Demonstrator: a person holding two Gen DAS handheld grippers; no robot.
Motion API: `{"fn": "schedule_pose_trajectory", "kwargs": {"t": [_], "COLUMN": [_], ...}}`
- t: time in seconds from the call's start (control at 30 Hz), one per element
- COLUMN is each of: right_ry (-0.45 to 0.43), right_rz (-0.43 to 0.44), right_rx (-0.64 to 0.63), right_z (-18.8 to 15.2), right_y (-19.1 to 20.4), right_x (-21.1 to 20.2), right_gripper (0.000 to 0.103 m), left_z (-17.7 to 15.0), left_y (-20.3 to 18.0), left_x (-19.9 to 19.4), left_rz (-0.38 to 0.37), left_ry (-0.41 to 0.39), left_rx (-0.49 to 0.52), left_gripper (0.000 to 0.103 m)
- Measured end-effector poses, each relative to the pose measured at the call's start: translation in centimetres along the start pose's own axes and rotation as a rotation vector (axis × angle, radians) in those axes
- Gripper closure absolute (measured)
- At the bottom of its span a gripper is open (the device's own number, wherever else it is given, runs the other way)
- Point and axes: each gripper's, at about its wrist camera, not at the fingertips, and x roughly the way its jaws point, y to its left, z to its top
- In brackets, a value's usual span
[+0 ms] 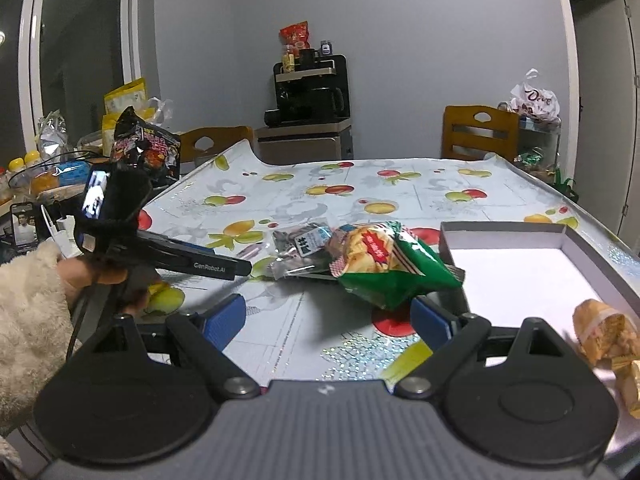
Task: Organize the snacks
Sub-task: 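Close left tool on pink candy packet while right tool grasps green cracker bag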
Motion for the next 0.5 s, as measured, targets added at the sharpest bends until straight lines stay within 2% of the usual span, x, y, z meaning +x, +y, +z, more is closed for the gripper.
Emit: {"fn": "schedule_pose_trajectory", "kwargs": {"t": [0.13, 0.2, 0.27, 0.33, 0.5], "right_ry": [0.003, 0.01, 0.022, 0.019, 0.051], "right_rz": [-0.015, -0.019, -0.038, -0.084, -0.123], "right_rx": [0.006, 0.006, -0.003, -0.025, -0.078], "right_z": [0.3, 0.6, 1.1, 1.8, 3.4], "right_y": [-0.3, -0.4, -0.5, -0.5, -0.6], "right_x": [0.4, 1.0, 2.0, 3.1, 6.2], "right_gripper": [0.013, 0.013, 0.013, 0.013, 0.008], "left_z": [-0.4, -0.5, -0.5, -0.5, -0.4], "left_y": [-0.1, 0.0, -0.1, -0.4, -0.7], "left_x": [0.2, 0.2, 0.1, 0.1, 0.0], "left_rz": [0.008, 0.001, -0.013, -0.019, -0.019], "left_ry": [-0.019, -0.02, -0.025, -0.03, -0.032], "left_rx": [-0.014, -0.023, -0.019, -0.003, 0.009], "left_gripper": [0.043, 0.046, 0.063, 0.072, 0.074]}}
